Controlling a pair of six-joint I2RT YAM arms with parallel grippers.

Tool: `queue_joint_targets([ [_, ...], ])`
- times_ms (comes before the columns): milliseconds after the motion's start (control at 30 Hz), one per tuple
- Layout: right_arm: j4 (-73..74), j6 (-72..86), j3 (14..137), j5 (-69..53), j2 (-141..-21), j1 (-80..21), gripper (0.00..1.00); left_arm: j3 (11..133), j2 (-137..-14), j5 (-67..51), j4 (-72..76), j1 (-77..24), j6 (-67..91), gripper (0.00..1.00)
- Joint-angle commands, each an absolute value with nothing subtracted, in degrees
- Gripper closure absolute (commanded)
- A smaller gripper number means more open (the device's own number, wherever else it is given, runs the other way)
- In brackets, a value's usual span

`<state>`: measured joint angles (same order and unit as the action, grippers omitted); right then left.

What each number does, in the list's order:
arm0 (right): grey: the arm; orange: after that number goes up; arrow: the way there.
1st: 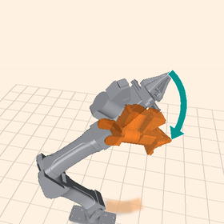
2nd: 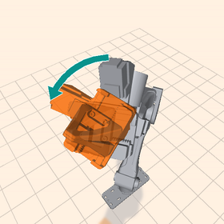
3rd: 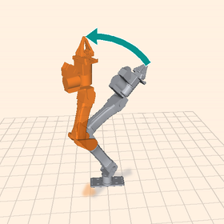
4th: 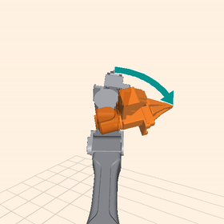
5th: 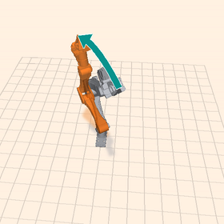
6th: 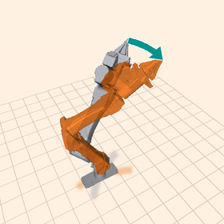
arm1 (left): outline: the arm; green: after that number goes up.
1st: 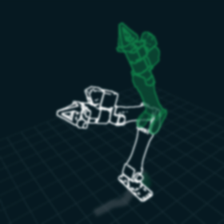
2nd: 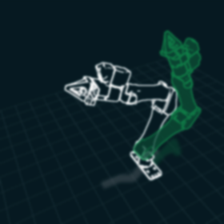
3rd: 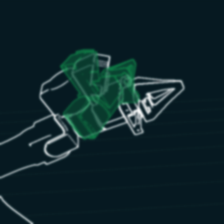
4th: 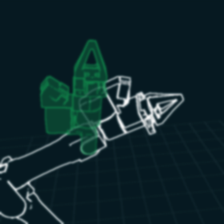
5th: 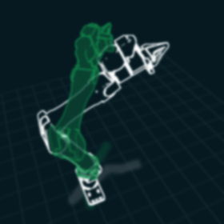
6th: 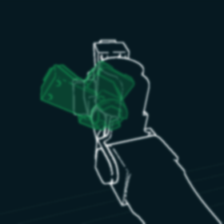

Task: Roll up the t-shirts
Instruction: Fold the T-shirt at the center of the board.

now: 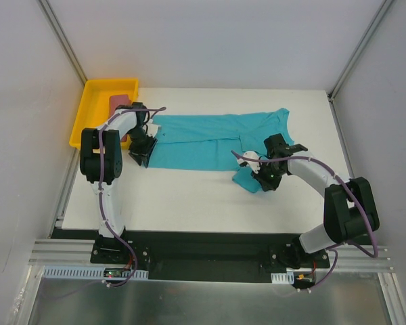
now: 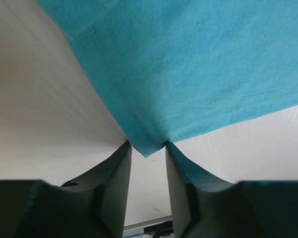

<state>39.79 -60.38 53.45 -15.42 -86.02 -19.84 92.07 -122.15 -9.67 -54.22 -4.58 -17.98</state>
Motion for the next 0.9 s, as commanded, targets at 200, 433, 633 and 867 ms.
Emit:
queue_joint_targets([
  [200, 44.8, -58.5, 57.4, -14.1, -83.4, -16.8, 0.99, 91.0, -121.7, -14.1, -58.6, -5.6, -19.2, 1.0],
  [433, 51.1, -56.5, 64.8, -13.9, -78.8, -14.2, 0.99, 87.4, -114.2, -18.1, -58.7, -5.7, -18.5, 1.0],
  [633, 54.4, -54.5, 71.1, -13.1, -75.9, -13.5, 0.99, 88.6, -111.1, -18.5, -59.9, -5.7, -19.0, 1.0],
  [867, 53.3, -53.8, 78.2, -10.6, -79.9, -13.4, 0.99, 92.5, -111.8, -19.9, -60.5, -5.7, -18.8, 1.0],
])
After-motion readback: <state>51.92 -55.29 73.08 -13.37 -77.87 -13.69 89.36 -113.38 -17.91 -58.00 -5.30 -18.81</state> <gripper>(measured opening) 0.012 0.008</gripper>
